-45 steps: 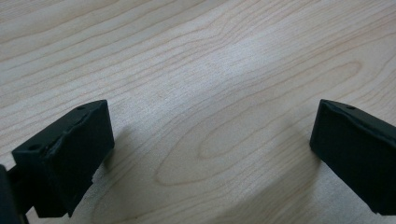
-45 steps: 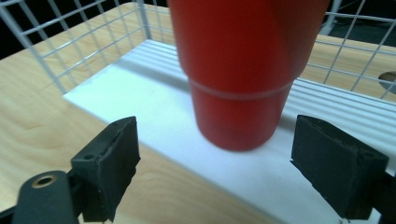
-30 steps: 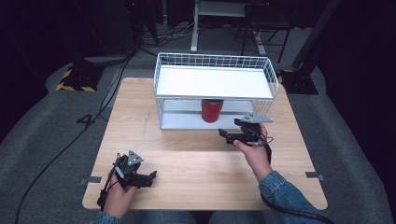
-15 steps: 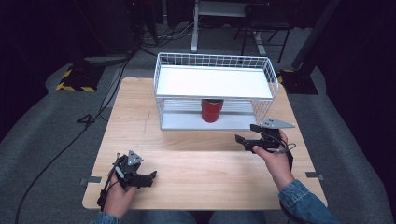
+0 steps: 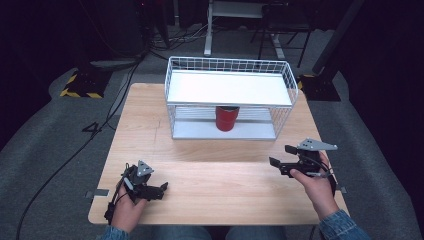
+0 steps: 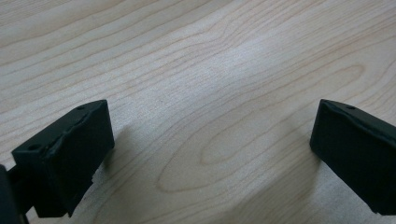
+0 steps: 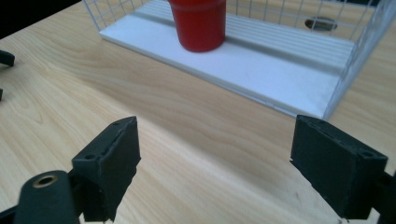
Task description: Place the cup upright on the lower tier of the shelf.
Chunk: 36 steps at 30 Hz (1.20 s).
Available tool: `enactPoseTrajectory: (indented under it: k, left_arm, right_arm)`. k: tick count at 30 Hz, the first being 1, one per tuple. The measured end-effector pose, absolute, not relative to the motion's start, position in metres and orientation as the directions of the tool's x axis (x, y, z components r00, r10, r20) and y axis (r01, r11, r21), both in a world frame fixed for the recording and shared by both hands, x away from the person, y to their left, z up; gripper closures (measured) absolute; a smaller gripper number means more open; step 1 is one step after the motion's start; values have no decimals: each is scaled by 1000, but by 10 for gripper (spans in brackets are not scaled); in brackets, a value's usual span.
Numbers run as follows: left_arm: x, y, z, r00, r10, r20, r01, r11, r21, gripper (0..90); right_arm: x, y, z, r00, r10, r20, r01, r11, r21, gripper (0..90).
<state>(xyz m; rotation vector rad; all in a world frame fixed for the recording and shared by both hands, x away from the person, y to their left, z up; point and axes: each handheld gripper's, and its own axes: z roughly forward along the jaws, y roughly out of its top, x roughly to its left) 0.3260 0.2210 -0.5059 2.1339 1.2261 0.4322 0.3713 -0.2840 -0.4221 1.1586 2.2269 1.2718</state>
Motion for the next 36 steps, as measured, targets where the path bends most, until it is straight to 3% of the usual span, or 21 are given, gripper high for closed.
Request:
enactPoseTrajectory:
  k: [18,36]
  left_arm:
    - [327,221,-506,513,858,-26,649,-368,666,1]
    - [327,221,-506,513,858,-29,650,-366,666,1]
  right_arm:
    - [331,-320,-454,-590,800,109,527,279,803,158]
    - [325,-341,-498,-554,828,86,582,311,751,159]
